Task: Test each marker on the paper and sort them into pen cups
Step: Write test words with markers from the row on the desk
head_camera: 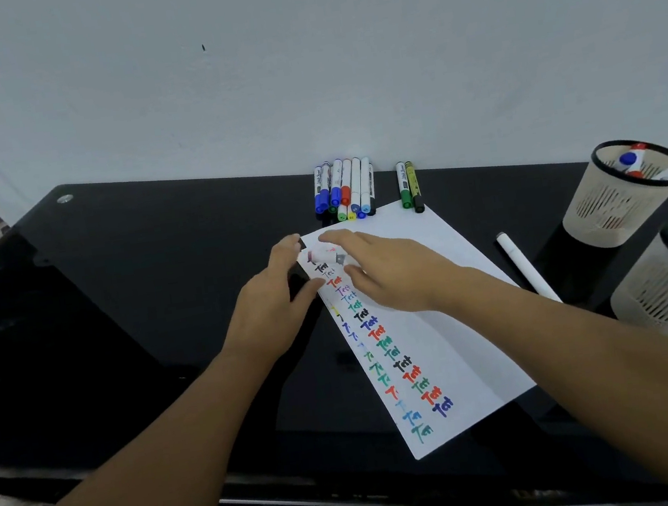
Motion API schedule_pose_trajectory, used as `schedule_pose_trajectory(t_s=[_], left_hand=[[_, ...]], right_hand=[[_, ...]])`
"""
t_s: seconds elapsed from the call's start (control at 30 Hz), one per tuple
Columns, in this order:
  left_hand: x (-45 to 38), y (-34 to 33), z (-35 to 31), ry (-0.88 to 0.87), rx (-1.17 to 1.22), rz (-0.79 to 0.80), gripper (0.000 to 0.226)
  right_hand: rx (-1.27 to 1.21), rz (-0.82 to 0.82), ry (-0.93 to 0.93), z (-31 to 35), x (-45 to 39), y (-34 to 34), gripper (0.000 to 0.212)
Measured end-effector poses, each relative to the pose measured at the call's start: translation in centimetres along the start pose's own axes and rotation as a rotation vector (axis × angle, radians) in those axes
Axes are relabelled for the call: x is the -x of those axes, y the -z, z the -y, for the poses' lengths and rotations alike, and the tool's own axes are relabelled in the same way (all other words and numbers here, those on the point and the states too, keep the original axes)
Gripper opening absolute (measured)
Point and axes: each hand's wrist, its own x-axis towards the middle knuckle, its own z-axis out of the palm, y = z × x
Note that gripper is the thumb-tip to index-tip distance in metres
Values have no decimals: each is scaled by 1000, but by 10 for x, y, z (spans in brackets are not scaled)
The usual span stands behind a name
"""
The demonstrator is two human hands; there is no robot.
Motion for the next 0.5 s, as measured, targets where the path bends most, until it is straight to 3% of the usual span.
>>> schedule_pose_trajectory(t_s=[0.1,0.4,0.5], left_hand=[[-4,-1,2,29,-38,46,67],[-2,-2,3,-232,-163,-34,40],[-2,-2,3,-248,-177,-47,38]], right_hand=[[-79,-35,-17,-1,1,2,50],[-139,-30,-40,3,3,-4,55],[-104,-25,-13,4,4,-6,53]])
